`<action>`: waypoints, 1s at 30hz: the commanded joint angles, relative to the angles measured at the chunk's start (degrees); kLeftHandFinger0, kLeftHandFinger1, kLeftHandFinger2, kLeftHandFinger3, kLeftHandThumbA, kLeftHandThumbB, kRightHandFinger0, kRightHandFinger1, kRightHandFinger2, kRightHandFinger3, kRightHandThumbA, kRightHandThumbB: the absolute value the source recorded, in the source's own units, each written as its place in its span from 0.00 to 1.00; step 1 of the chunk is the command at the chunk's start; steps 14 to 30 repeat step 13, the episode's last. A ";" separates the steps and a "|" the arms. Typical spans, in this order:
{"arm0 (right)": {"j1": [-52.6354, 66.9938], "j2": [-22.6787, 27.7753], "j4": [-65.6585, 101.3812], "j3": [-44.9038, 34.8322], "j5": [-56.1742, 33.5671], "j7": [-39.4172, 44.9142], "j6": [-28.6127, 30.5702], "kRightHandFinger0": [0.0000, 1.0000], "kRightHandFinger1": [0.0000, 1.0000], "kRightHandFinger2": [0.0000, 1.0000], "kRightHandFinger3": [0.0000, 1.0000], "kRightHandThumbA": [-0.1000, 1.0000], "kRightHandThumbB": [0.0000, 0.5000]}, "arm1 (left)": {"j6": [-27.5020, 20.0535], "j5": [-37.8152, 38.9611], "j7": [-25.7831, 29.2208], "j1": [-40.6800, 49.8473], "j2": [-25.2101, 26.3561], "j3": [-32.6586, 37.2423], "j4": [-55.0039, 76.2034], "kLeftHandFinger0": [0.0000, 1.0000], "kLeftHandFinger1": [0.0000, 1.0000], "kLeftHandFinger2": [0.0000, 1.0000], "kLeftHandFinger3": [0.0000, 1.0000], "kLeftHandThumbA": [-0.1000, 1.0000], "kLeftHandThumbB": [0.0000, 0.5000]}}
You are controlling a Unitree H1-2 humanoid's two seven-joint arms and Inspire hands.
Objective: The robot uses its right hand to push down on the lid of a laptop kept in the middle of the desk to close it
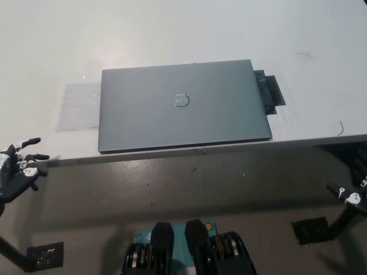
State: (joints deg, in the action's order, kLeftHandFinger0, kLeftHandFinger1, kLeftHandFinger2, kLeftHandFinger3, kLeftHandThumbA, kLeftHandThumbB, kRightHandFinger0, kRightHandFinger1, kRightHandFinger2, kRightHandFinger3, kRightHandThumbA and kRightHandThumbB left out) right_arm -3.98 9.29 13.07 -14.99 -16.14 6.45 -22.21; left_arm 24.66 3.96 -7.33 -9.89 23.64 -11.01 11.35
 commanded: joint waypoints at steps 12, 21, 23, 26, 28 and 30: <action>-2.57 2.52 0.57 1.05 3.32 -0.92 4.06 1.00 1.00 1.00 1.00 1.00 0.61 | -1.40 -0.05 1.01 -0.22 -0.05 -1.33 1.57 0.34 0.47 0.63 0.81 0.18 0.00; -2.57 2.52 0.57 1.05 3.32 -0.92 4.06 1.00 1.00 1.00 1.00 1.00 0.61 | -1.40 -0.05 1.01 -0.22 -0.05 -1.33 1.57 0.34 0.47 0.63 0.81 0.18 0.00; -2.57 2.52 0.57 1.05 3.32 -0.92 4.06 1.00 1.00 1.00 1.00 1.00 0.61 | -1.40 -0.05 1.01 -0.22 -0.05 -1.33 1.57 0.34 0.47 0.63 0.81 0.18 0.00; -2.57 2.52 0.57 1.05 3.32 -0.92 4.06 1.00 1.00 1.00 1.00 1.00 0.61 | -1.40 -0.05 1.01 -0.22 -0.05 -1.33 1.57 0.34 0.47 0.63 0.81 0.18 0.00; -2.57 2.52 0.57 1.05 3.32 -0.92 4.06 1.00 1.00 1.00 1.00 1.00 0.61 | -1.40 -0.05 1.01 -0.22 -0.05 -1.33 1.57 0.34 0.47 0.63 0.81 0.18 0.00; -2.57 2.52 0.57 1.05 3.32 -0.92 4.06 1.00 1.00 1.00 1.00 1.00 0.61 | -1.40 -0.05 1.01 -0.22 -0.05 -1.33 1.57 0.34 0.47 0.63 0.81 0.18 0.00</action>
